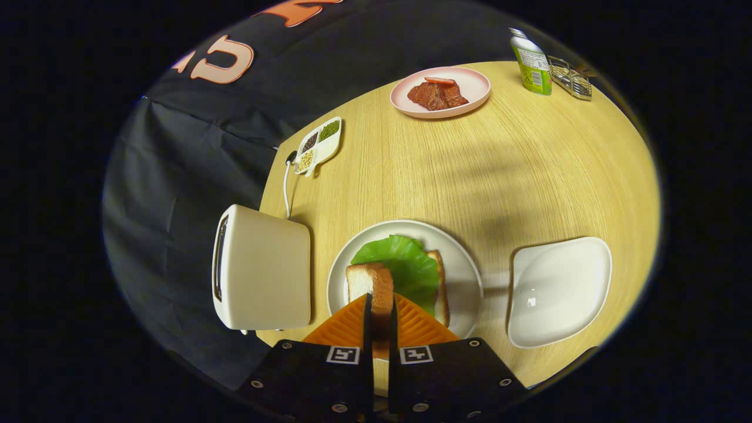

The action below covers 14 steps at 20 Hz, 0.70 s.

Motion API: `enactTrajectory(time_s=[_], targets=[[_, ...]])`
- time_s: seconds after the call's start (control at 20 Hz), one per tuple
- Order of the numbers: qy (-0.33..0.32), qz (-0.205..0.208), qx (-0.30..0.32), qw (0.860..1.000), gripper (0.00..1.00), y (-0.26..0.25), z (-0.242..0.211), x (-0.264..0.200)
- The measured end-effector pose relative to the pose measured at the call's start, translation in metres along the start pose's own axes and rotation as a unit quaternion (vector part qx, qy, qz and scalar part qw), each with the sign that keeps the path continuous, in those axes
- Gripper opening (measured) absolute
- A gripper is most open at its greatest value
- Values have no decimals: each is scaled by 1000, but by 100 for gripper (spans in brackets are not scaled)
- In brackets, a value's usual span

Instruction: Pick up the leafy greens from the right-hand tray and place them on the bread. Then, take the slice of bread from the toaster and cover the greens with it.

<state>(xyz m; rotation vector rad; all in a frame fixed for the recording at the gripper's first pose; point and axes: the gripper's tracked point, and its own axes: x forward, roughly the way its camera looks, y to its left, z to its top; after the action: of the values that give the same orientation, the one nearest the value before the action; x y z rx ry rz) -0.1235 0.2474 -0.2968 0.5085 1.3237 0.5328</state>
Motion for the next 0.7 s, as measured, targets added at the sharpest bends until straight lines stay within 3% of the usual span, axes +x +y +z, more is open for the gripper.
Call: enactTrajectory(time_s=[0.15,0.3,0.5,0.65,0.7], targets=[[-21,-10,-27,999,19,-7,6,1],[-39,-46,-36,998,37,-24,10,-2],[-105,-17,-45,993,39,-10,37,-30],[-188,-13,-82,979,44,4,74,-74],[-215,-11,-94,972,52,12,85,-91]])
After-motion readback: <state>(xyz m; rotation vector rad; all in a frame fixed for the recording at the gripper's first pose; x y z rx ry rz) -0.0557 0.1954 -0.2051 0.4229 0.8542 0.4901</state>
